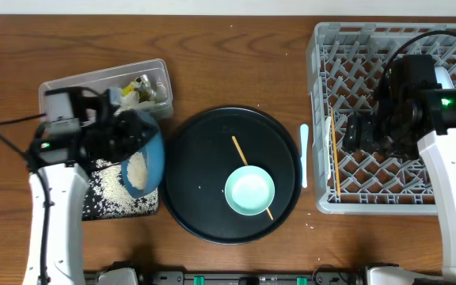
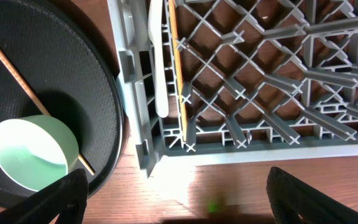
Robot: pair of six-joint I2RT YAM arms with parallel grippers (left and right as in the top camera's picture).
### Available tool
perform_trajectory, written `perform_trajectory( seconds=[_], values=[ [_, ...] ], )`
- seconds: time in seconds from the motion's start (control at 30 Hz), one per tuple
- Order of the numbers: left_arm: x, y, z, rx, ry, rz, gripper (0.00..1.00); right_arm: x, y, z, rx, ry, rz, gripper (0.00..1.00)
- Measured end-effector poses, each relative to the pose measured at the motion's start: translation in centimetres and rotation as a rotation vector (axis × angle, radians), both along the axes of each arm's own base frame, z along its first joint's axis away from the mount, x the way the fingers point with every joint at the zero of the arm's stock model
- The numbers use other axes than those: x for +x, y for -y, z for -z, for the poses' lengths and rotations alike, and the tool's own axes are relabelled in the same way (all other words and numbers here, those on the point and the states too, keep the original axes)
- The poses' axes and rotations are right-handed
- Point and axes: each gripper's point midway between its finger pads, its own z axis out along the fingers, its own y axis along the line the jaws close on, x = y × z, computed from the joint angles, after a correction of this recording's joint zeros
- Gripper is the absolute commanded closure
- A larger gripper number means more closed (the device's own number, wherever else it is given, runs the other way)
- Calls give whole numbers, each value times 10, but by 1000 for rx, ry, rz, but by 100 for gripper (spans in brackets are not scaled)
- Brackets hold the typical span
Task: Sort waste into correct bins and load items into the dishwasher rack
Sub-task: 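Hold the teal bowl inverted over the small tray and shake out rice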
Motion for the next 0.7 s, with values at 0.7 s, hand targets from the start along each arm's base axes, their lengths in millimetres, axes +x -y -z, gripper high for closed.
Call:
perform_trajectory(
  seconds=[0.7],
  values=[
    [-10,-71,-71,-369,314,-81,94,0,1,0,-6,-2,1,13]
  ],
)
